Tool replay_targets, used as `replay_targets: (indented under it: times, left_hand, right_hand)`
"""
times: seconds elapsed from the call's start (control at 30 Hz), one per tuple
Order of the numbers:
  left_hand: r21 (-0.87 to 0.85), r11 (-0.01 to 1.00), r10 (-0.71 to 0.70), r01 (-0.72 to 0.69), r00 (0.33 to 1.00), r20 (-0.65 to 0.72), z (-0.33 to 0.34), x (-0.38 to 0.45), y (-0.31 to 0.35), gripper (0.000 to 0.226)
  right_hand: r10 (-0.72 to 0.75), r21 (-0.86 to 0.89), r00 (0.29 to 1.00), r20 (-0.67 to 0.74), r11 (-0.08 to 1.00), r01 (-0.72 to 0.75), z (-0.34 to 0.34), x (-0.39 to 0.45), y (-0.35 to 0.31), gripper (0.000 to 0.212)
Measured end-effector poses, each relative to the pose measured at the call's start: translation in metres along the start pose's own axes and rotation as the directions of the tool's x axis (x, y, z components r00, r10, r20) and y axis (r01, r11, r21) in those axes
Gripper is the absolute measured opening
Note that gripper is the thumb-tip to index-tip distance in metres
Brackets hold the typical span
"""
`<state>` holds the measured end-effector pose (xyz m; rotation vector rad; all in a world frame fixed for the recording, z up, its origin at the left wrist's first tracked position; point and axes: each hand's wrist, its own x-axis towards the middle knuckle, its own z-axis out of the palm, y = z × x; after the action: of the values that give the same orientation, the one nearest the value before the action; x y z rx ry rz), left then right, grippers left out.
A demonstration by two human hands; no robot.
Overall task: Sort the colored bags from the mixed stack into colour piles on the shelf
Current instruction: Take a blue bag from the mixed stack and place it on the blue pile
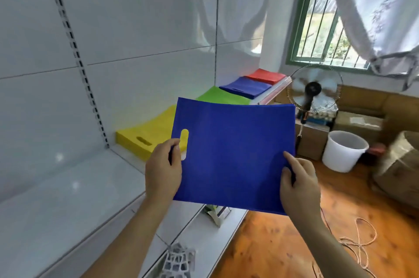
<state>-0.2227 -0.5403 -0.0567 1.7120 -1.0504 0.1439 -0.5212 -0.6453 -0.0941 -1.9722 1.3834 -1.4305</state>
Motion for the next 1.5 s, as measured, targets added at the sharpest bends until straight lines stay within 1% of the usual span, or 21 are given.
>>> replay_targets:
  times: [0.13, 0.3, 0.47, 0.53, 0.6, 0.67, 0.77, 0.87, 0.93, 1.07, 1.23, 1.37, 1.5]
  left_hand:
    - [0.033, 0.999, 0.016, -0.019, 0.995, 0.097, 0.076, 0.014, 0.025, 0.027]
    - [0.030, 0.998, 0.048, -0.055, 0.981, 0.188, 0.167, 0.044, 0.033, 0.030]
    - [-0.017, 0.998, 0.055, -0.053, 0.971, 0.231, 0.265, 0.095, 0.031, 0.032]
    - [-0.042, 0.998, 0.058, -0.050, 0.967, 0.248, 0.300, 0.117, 0.034, 0.034]
    - [-0.056, 0.995, 0.097, -0.084, 0.958, 0.270, 0.333, 0.140, 0.038, 0.038]
    - [-0.061, 0.992, 0.122, -0.109, 0.949, 0.291, 0.364, 0.163, 0.042, 0.040]
    - [-0.070, 0.994, 0.106, -0.088, 0.945, 0.311, 0.408, 0.186, 0.050, 0.041]
    - [-0.072, 0.990, 0.135, -0.118, 0.934, 0.331, 0.450, 0.204, 0.057, 0.041]
    - [-0.062, 0.991, 0.131, -0.117, 0.931, 0.340, 0.481, 0.218, 0.059, 0.042]
    - [-0.025, 0.997, 0.081, -0.078, 0.944, 0.320, 0.542, 0.242, 0.067, 0.043]
    - [0.059, 0.998, -0.039, 0.025, 0.968, 0.247, 0.600, 0.269, 0.081, 0.044]
    - [0.120, 0.990, -0.094, 0.076, 0.983, 0.155, 0.619, 0.292, 0.085, 0.046]
    - [0.240, 0.961, -0.156, 0.137, 0.986, 0.060, 0.626, 0.320, 0.072, 0.045]
  right_hand:
    - [0.070, -0.067, 0.997, 0.028, 0.995, -0.068, -0.017, 0.036, 0.055, 0.046]
    - [0.129, -0.149, 0.992, 0.004, 0.981, -0.127, -0.013, 0.082, 0.118, 0.048]
    - [0.091, -0.277, 0.996, -0.014, 0.957, -0.092, -0.001, 0.155, 0.164, 0.051]
    - [0.096, -0.317, 0.995, -0.025, 0.943, -0.099, 0.000, 0.190, 0.175, 0.051]
    - [0.083, -0.347, 0.995, -0.051, 0.933, -0.096, 0.000, 0.224, 0.186, 0.052]
    - [0.090, -0.363, 0.994, -0.066, 0.925, -0.108, 0.003, 0.254, 0.198, 0.053]
    - [0.136, -0.379, 0.987, -0.086, 0.912, -0.159, 0.007, 0.286, 0.222, 0.053]
    - [0.130, -0.375, 0.987, -0.090, 0.914, -0.155, 0.009, 0.322, 0.250, 0.053]
    - [0.136, -0.366, 0.987, -0.087, 0.917, -0.159, 0.013, 0.351, 0.274, 0.054]
    - [0.102, -0.346, 0.994, -0.048, 0.932, -0.112, 0.029, 0.416, 0.327, 0.054]
    - [0.046, -0.258, 0.996, 0.074, 0.966, -0.025, 0.049, 0.508, 0.381, 0.056]
    - [-0.043, -0.194, 0.987, 0.157, 0.978, 0.074, 0.078, 0.582, 0.397, 0.056]
    - [-0.126, -0.105, 0.963, 0.237, 0.983, 0.154, 0.129, 0.633, 0.398, 0.056]
